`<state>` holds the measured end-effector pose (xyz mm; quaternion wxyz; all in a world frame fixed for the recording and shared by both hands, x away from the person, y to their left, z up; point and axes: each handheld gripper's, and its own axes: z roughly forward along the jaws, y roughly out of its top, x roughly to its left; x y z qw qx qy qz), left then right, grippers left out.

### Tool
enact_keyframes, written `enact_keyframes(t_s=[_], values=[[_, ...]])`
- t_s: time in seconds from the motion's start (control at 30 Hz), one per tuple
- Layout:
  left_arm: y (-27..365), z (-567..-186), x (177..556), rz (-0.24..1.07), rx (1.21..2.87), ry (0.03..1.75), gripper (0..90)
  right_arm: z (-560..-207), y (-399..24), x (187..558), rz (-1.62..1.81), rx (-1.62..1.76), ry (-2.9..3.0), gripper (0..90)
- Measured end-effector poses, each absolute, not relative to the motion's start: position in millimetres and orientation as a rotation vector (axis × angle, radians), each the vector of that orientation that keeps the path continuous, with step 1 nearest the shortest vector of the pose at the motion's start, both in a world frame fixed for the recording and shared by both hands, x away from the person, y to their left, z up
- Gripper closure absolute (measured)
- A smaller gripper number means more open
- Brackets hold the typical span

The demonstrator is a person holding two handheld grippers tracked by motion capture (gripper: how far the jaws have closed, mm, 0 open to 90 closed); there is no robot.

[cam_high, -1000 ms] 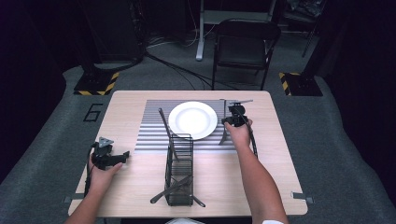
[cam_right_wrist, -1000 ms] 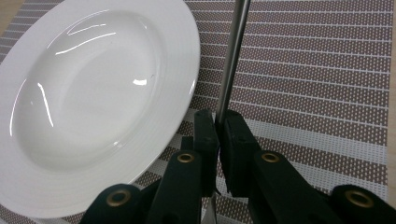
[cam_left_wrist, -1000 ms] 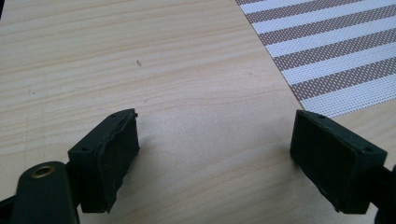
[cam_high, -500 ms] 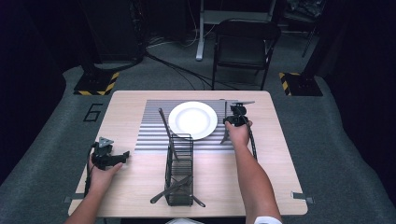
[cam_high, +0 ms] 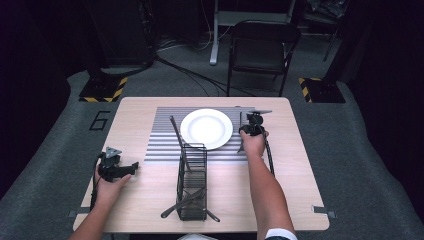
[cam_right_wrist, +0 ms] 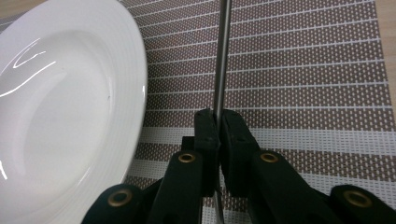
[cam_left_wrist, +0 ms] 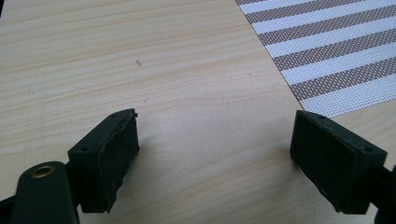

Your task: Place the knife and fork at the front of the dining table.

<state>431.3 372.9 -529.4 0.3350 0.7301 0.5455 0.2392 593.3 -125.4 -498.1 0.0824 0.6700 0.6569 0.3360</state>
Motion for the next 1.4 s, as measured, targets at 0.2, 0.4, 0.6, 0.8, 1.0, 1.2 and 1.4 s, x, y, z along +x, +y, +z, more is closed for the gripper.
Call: enact_keyframes(t_s=[0.2,0.4,0.6,0.8,1.0,1.2,1.4], values=[[372.8,-529.4,431.3,0.623,1.905,1.422,15.4,-502.4,-124.7,592.9,0.993,2.043,1.904,86.9],[372.8,-529.4,431.3,0.624,1.905,1.422,15.4,-504.2,-125.7,592.1,0.981,2.082,1.865,86.5],[372.7,-529.4,431.2,0.622,1.905,1.421,15.4,-503.4,-127.4,592.0,1.024,2.094,1.827,84.1],[372.7,-529.4,431.2,0.622,1.905,1.421,15.4,-502.2,-128.4,591.4,1.012,2.075,1.838,86.1],[372.7,-529.4,431.2,0.623,1.906,1.421,15.4,-501.7,-127.7,590.9,1.004,2.067,1.835,86.5],[372.6,-529.5,431.3,0.623,1.906,1.42,15.4,-501.2,-132.3,589.9,0.998,2.068,1.823,86.2],[372.5,-529.5,431.3,0.623,1.906,1.42,15.4,-502.5,-138.5,590.1,0.988,2.076,1.827,84.7]])
